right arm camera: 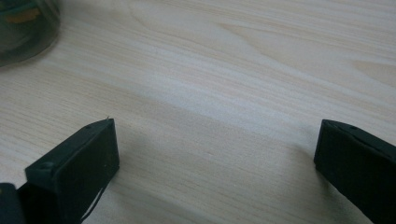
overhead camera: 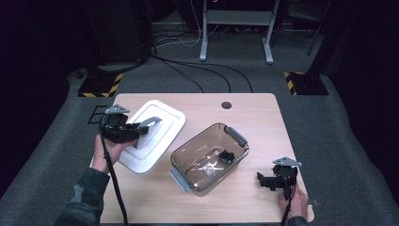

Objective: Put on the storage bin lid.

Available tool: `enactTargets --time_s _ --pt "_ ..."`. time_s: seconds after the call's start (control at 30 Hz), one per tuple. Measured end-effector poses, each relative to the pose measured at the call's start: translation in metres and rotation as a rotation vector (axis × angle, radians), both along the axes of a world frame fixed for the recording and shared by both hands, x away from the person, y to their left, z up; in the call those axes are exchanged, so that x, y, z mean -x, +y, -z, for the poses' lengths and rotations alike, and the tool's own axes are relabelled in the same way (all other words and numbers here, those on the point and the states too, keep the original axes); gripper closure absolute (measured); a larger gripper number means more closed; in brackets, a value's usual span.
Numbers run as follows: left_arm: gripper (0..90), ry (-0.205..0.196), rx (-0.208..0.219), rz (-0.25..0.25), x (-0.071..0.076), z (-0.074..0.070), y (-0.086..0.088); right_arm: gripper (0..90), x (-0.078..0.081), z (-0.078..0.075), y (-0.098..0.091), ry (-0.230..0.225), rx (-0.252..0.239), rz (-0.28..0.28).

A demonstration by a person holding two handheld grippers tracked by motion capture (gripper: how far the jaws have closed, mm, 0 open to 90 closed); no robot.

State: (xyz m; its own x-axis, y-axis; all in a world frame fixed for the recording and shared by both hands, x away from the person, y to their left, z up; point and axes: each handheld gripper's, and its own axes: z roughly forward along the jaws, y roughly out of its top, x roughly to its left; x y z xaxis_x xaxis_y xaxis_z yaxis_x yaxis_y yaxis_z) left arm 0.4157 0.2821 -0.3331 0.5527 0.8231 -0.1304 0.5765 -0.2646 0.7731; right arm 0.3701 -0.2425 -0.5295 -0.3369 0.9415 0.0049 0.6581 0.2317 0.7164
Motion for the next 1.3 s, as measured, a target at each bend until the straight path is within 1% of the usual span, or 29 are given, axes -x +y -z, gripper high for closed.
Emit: enactTargets --time_s 0.2,0.33,0.53,0.6,0.67,0.93,0.97,1.07,1.1,1.13,1.17,1.23,1.3 --pt "67.0 -0.003 0.011 0.030 -0.001 -0.006 -0.012 0.0 0.000 0.000 0.000 0.000 0.000 0.000" --pt "67.0 -0.013 0.011 0.050 0.000 -0.009 -0.020 0.0 0.000 0.000 0.000 0.000 0.000 -0.001" --pt "67.0 -0.015 0.008 0.083 0.002 -0.014 -0.030 0.0 0.000 0.000 0.000 0.000 0.000 -0.001" --pt "67.0 -0.014 0.008 0.092 0.002 -0.015 -0.034 0.0 0.000 0.000 0.000 -0.001 0.001 0.001" --pt "67.0 -0.012 -0.003 0.105 0.002 -0.015 -0.037 0.0 0.000 0.000 0.000 0.000 0.000 -0.001" --pt "67.0 -0.002 -0.009 0.142 0.000 -0.015 -0.054 0.0 0.000 0.000 0.000 0.000 0.000 -0.001" --pt "67.0 -0.001 -0.015 0.149 0.000 -0.015 -0.056 0.0 0.000 0.000 0.000 0.000 0.000 -0.002" --pt "67.0 0.002 -0.006 0.157 0.000 -0.014 -0.064 0.0 0.000 0.000 0.000 0.000 0.000 -0.001" --pt "67.0 0.008 -0.006 0.163 0.000 -0.014 -0.066 0.0 0.000 0.000 0.000 0.000 0.000 -0.001" --pt "67.0 0.004 -0.006 0.165 0.000 -0.013 -0.068 0.0 0.000 0.000 0.000 0.000 0.000 -0.002" --pt "67.0 0.009 -0.014 0.176 0.000 -0.013 -0.070 0.0 0.000 0.000 0.000 0.000 0.000 -0.002" --pt "67.0 0.007 -0.009 0.181 -0.001 -0.011 -0.076 0.0 0.000 0.000 0.000 0.000 0.000 -0.002" --pt "67.0 0.015 -0.006 0.188 -0.001 -0.010 -0.082 0.0 0.000 0.000 0.000 0.000 0.000 -0.002"
